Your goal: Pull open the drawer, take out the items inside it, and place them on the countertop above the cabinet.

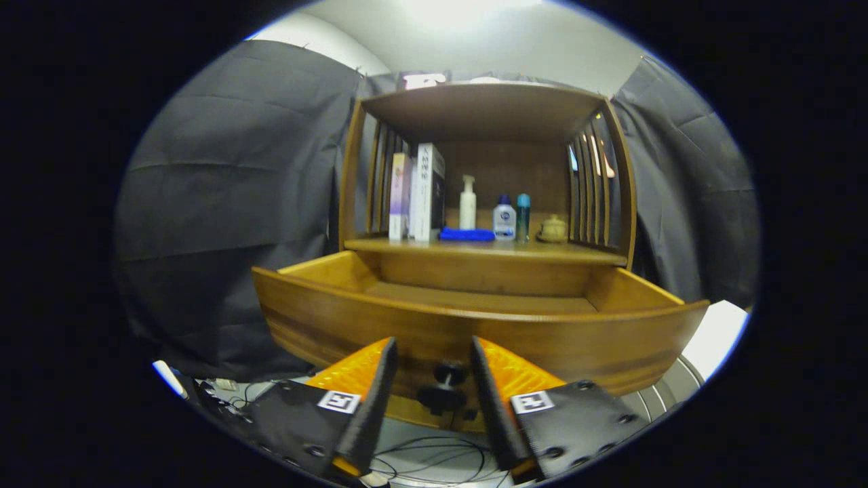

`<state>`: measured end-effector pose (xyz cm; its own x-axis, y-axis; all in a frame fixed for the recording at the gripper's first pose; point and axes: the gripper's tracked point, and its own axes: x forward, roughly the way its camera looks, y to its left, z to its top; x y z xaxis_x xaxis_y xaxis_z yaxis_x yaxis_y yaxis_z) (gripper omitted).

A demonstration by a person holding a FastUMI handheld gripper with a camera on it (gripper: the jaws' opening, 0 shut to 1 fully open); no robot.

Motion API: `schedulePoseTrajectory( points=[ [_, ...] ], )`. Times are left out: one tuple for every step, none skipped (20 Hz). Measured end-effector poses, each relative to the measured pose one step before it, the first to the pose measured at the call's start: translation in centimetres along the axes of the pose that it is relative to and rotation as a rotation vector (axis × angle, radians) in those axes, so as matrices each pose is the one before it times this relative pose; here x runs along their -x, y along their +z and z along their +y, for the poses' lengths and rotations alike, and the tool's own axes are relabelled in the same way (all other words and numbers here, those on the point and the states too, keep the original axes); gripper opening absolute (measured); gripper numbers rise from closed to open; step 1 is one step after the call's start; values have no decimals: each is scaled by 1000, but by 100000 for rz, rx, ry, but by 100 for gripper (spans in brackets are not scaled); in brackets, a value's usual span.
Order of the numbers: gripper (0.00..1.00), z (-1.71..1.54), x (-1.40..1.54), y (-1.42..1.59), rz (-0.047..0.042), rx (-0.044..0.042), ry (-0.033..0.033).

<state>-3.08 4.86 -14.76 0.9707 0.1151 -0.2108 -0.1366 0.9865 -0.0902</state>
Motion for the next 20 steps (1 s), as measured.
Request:
schedulePoseTrajectory(
  points=[
    [73,440,269,1295,-2452,-247,2134],
    [80,-25,64,1348,-2673,851,280],
    [86,-222,-56,1462,-1966,1544,257],
    [93,-141,-154,1320,-1890,1193,638],
    [99,93,-253,1028,-510,985,1603],
    [99,-98,-308,853,331,282,986],
    [99,-259,-524,697,1152,14,1218],
    [99,-199,-545,667,1108,-42,1211],
    [99,-135,-499,464,1562,-66,1522],
    [99,-150,-499,359,1747,466,1528],
    [99,-162,-571,391,1274,899,1421],
    [99,-305,-536,400,1248,1817,977],
    [99,-340,-551,415,774,1600,738],
    [99,-237,-612,232,1800,620,1293],
    [99,121,-678,123,2303,-904,2485],
    [99,199,-643,106,2740,-1631,3110],
    [99,-129,-650,39,3453,-858,2601],
    [99,-383,-598,385,2011,-290,1368],
    [99,-474,-655,141,2313,620,419],
    [99,-354,-614,41,3051,1005,1139]
  ],
)
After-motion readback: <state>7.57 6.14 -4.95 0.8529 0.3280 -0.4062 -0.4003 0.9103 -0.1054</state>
